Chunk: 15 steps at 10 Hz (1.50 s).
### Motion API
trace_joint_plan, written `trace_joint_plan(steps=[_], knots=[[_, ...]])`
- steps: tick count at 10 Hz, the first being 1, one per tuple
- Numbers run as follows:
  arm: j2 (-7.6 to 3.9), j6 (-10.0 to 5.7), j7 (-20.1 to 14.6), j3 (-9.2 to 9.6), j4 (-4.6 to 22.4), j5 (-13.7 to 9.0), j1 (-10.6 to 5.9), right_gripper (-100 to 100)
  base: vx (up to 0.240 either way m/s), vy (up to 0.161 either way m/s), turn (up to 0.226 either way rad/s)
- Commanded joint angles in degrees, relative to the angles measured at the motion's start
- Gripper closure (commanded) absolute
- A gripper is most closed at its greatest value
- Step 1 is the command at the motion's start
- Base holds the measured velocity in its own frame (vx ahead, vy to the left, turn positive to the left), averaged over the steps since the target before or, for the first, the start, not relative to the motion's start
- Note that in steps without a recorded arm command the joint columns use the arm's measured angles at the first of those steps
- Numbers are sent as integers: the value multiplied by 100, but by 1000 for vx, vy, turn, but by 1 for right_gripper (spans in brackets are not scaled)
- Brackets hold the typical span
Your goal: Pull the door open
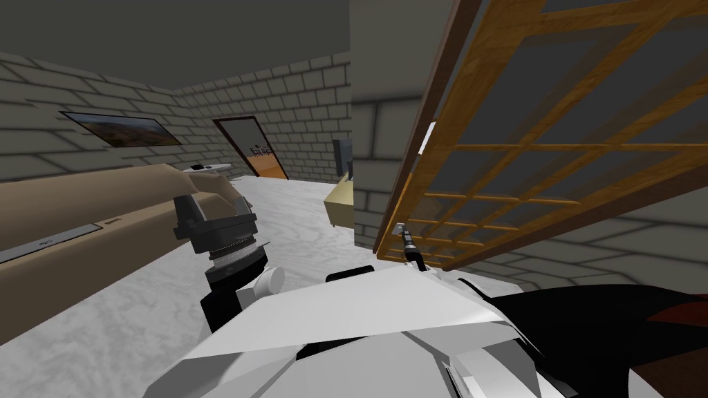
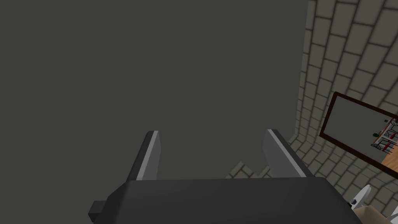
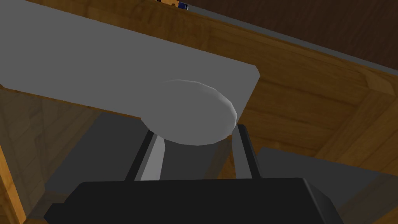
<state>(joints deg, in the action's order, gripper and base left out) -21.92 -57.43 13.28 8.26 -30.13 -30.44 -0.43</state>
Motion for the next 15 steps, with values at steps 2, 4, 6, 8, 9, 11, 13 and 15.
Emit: trace_joint_plan(steps=[2,4,6,8,9,11,13,15], knots=[[94,15,-338,27,43,30,-32,100,-43,-15,21],[117,34,-577,6,36,33,-47,100,-36,-13,35],[140,53,-816,-15,30,35,-63,100,-40,-15,30],[186,92,-1209,-57,16,40,-95,100,-48,-16,33],[186,92,-1294,-57,16,40,-95,100,-46,-13,22],[209,111,-1533,-78,9,43,-110,100,-43,-12,34],[232,130,-1772,-100,2,46,-126,100,-41,-15,31],[255,150,-2011,-121,-5,48,-142,100,-36,-12,30]])
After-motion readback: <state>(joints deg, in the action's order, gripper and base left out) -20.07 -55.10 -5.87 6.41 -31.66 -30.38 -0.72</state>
